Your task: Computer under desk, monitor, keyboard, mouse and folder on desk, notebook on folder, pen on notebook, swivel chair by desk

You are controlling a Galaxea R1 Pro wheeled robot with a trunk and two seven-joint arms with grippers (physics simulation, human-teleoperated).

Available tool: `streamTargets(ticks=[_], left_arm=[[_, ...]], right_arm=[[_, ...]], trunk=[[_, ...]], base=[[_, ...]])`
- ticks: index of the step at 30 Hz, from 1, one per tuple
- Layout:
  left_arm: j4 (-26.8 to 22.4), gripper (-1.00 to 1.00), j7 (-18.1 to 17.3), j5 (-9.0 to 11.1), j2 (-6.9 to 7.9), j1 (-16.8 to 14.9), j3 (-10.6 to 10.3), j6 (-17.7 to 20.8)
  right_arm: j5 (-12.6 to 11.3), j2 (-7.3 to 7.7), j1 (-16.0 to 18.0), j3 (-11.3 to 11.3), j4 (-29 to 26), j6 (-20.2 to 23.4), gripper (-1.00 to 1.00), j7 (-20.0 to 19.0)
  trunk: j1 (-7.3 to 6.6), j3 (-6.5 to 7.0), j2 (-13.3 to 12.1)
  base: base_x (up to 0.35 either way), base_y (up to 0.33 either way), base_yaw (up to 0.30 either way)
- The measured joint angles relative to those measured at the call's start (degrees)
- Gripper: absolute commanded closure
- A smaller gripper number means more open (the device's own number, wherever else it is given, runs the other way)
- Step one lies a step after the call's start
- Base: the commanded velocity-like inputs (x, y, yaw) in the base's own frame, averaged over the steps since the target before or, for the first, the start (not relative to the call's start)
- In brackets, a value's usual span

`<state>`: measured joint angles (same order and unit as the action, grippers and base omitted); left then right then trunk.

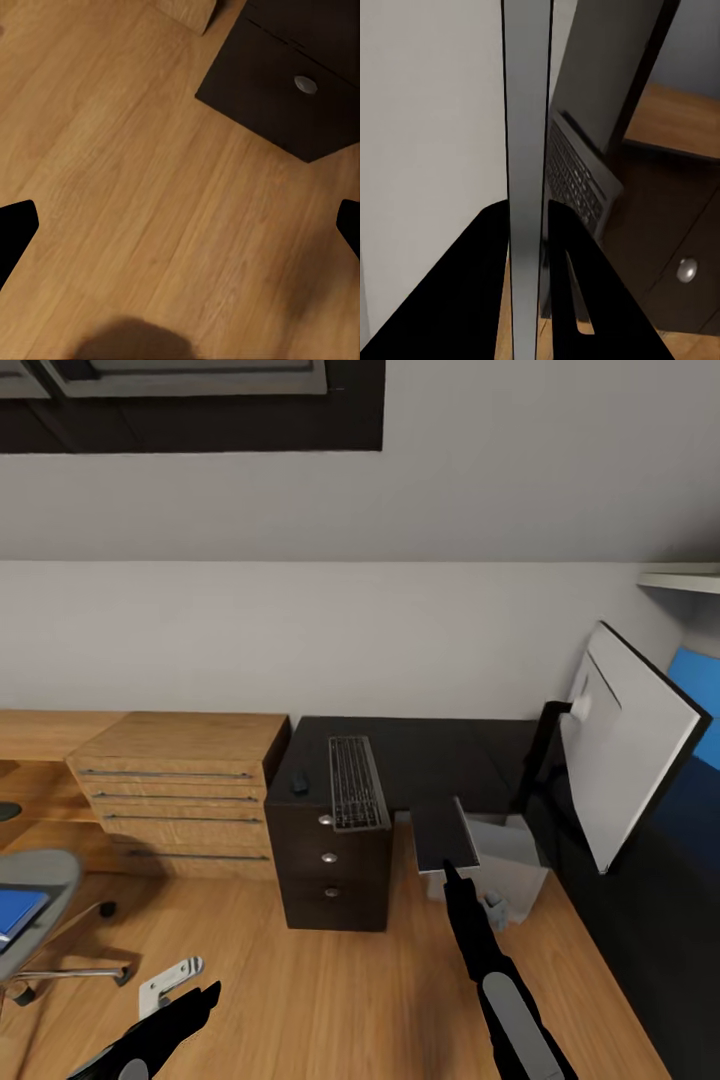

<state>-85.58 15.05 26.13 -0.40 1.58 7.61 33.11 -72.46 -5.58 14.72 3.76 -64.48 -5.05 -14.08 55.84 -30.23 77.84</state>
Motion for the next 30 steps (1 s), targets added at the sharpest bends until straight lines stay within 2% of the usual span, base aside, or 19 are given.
streamTargets(ticks=[25,30], left_arm=[[-0.18,-1.0,-0.16,0.04,0.11,0.0,-0.19,0.0],[-0.18,-1.0,-0.21,0.04,0.15,0.0,-0.2,0.05]], right_arm=[[0.0,0.08,0.0,-0.31,0.26,0.0,1.0,0.08],[0.0,0.14,0.0,-0.43,0.34,0.0,1.0,0.08]], trunk=[[0.0,0.0,0.0],[0.02,0.0,0.0]], base=[[0.328,0.014,0.0],[0.204,0.04,0.0]])
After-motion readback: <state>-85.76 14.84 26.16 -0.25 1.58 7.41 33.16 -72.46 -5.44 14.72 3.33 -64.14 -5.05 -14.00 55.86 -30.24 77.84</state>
